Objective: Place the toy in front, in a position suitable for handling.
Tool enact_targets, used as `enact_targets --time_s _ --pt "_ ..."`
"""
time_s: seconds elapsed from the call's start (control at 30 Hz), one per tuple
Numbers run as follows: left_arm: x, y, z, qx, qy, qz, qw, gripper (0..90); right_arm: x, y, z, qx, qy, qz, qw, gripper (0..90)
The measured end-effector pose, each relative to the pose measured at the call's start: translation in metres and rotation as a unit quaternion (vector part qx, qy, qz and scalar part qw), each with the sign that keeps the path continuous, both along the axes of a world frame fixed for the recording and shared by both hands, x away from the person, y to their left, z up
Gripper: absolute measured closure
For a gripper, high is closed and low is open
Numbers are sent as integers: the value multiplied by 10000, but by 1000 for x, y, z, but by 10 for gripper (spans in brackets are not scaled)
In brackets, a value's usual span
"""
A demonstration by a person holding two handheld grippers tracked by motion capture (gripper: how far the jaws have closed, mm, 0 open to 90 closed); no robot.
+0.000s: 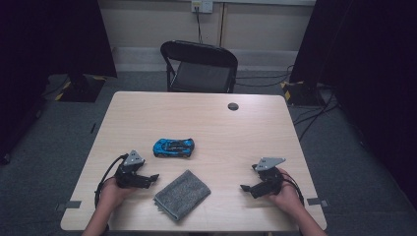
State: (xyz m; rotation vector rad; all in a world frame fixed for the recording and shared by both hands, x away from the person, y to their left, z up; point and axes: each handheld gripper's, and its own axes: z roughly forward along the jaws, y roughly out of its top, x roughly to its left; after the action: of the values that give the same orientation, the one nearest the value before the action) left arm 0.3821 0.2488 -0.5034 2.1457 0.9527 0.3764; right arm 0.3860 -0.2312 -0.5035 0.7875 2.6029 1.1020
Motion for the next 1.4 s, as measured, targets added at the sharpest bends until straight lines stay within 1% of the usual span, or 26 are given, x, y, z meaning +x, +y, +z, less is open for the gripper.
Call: enact_targets --time_s 0.1,0.17,0.27,0.37,0.43,0.53,0.63,0.7,0.77,0.8,0.83,0.87,0.9,0.93,0.97,1.0,1.03,1.13,1.27,1.33,1.4 --pt "1 2 0 -95 34 2 9999 147 -1 0 0 0 1 -42 10000 57" --pt "1 2 0 -117 54 6 9999 146 -1 -1 0 5 -5 -83 10000 57" --pt "1 0 0 -46 42 -45 10000 127 -2 -2 0 -5 -1 -95 10000 57" --pt "0 -2 0 94 1 -75 9999 111 -2 -2 0 -9 3 -92 10000 57" --pt "1 -4 0 110 20 66 9999 82 -2 -2 0 -9 4 -91 10000 57" --pt "0 -4 0 117 4 113 9999 85 -2 -2 0 -8 5 -91 10000 57" --pt "0 -3 1 158 -20 93 9998 99 -2 -2 0 -7 3 -90 10000 58" --pt "1 -4 3 259 -125 55 9996 162 -2 -2 0 -10 4 -89 10000 58" --pt "2 -3 4 243 -65 -47 9997 177 -2 -2 0 -10 5 -87 10000 58" --pt "3 -2 5 232 -71 -35 9997 183 -2 -2 0 -9 7 -88 10000 57" --pt "4 0 6 189 -53 -26 9998 182 -2 -2 0 -8 6 -91 10000 58" --pt "5 1 8 187 -67 -42 9998 182 -2 -2 0 -9 5 -86 10000 58" --pt "7 3 10 189 -106 -1 9998 181 -2 -2 0 -10 4 -82 10000 58" --pt "8 4 13 123 -122 27 9998 182 -2 -2 0 -8 6 -85 10000 58" --pt "10 6 16 44 -124 2 9999 182 -2 -2 0 -9 5 -83 10000 58" --pt "12 7 19 18 -127 -49 9999 182 -2 -2 0 -9 5 -83 10000 58" --pt "15 6 22 80 -142 -75 9998 179 -2 -2 0 -9 6 -81 10000 57" --pt "24 3 30 116 -159 -211 9996 179 -2 -2 0 -10 6 -79 10000 57" --pt "36 -9 38 172 -203 -387 9989 180 -2 -2 0 -11 6 -78 10000 58" --pt "42 -16 41 238 -232 -482 9983 179 -2 -2 0 -11 4 -79 10000 57" --pt "49 -21 43 250 -232 -543 9979 177 -2 -2 0 -12 3 -78 10000 57"
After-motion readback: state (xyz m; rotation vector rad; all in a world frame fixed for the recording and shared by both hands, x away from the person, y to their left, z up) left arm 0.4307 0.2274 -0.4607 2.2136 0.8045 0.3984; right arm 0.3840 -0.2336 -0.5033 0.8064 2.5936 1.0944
